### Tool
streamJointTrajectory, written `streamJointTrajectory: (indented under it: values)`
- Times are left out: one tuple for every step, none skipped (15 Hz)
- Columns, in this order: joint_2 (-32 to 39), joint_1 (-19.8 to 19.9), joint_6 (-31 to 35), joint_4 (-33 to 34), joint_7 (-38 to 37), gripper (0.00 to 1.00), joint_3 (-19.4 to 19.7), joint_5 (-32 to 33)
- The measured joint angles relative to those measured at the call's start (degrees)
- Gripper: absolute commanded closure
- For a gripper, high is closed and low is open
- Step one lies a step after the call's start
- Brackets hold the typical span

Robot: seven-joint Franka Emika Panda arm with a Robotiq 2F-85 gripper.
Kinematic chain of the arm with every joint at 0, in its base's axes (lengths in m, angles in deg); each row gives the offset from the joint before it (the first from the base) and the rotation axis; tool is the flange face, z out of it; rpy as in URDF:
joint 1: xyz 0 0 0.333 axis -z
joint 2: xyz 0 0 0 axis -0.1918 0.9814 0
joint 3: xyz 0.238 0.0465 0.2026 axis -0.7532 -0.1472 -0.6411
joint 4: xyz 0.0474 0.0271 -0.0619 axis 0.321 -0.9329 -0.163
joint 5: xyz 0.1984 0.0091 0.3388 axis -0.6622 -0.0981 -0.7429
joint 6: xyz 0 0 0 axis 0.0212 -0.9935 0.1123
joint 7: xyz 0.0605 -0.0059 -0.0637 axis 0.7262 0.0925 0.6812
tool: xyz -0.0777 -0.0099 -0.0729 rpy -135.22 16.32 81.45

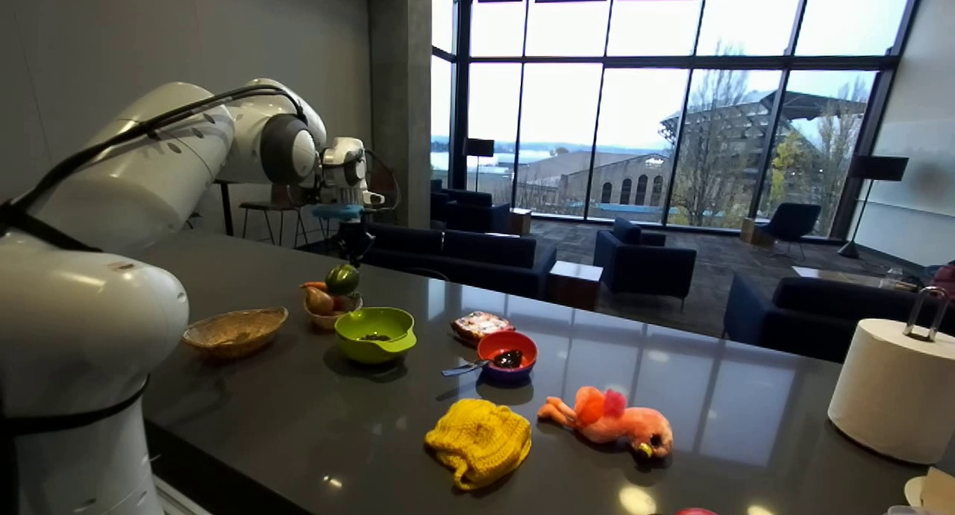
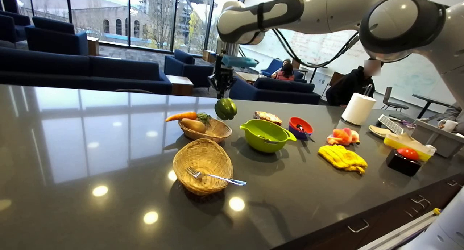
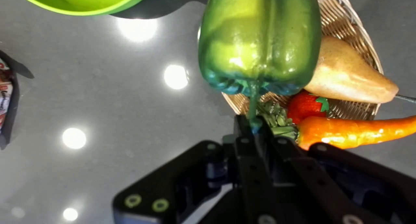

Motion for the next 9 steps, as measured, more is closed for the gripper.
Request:
streamJointTrajectory:
  values:
    - [-0.5,0.1,-0.1,-0.1,0.2,0.98,0.2,0.4]
    - [-1.0,0.2,-0.1,-0.3,0.5,0.98,0.4,0.8]
    - [-1.6,0.5,-0.1,-0.6,0.9,0.98,0.5,1.2]
    - [-2.2,0.8,0.0,-1.0,1.5,0.98,0.7,1.5]
    - [-2.9,1.2,0.1,-1.6,2.0,0.98,0.8,1.7]
    - [-3.7,1.6,0.2,-2.4,2.7,0.98,1.0,1.7]
    - [-4.5,2.1,0.5,-3.3,3.3,0.98,1.1,1.7]
    - [-5.4,2.7,0.8,-4.5,3.8,0.98,1.2,1.7]
    - [-6.3,3.3,1.3,-5.7,4.3,0.98,1.2,1.7]
